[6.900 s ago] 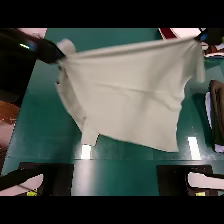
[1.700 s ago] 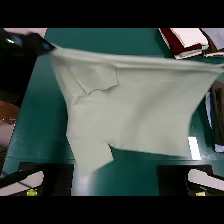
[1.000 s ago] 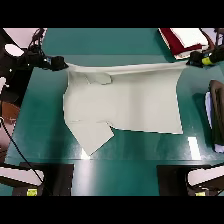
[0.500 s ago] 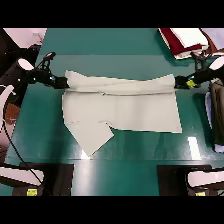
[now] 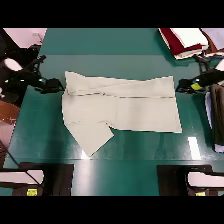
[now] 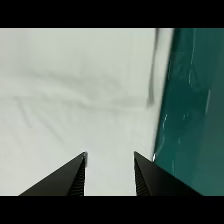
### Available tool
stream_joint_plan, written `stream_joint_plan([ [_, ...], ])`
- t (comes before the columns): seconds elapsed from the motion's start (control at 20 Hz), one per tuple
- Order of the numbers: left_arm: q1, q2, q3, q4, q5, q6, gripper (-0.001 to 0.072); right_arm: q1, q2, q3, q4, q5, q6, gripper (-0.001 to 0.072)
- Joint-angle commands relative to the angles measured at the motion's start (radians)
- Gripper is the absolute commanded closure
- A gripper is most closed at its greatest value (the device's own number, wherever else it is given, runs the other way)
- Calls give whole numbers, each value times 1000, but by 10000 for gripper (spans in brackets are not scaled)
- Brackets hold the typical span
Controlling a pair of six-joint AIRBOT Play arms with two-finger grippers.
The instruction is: Fold the shirts.
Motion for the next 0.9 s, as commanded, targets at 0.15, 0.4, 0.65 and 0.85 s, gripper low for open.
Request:
stream_joint_plan([
  [0.15, 32, 309, -417, 2, -39, -57, 109, -106, 262, -224, 3, 13, -1, 367],
  [0.4, -32, 433, -706, -48, 19, -60, 109, -109, 360, -336, 3, -33, -2, 376],
  [0.65, -191, 433, -756, -105, 78, -95, 109, -109, 370, -341, 34, -34, -4, 376],
  [0.85, -273, 433, -783, -108, 126, -189, 109, -109, 370, -341, 55, -42, -6, 376],
])
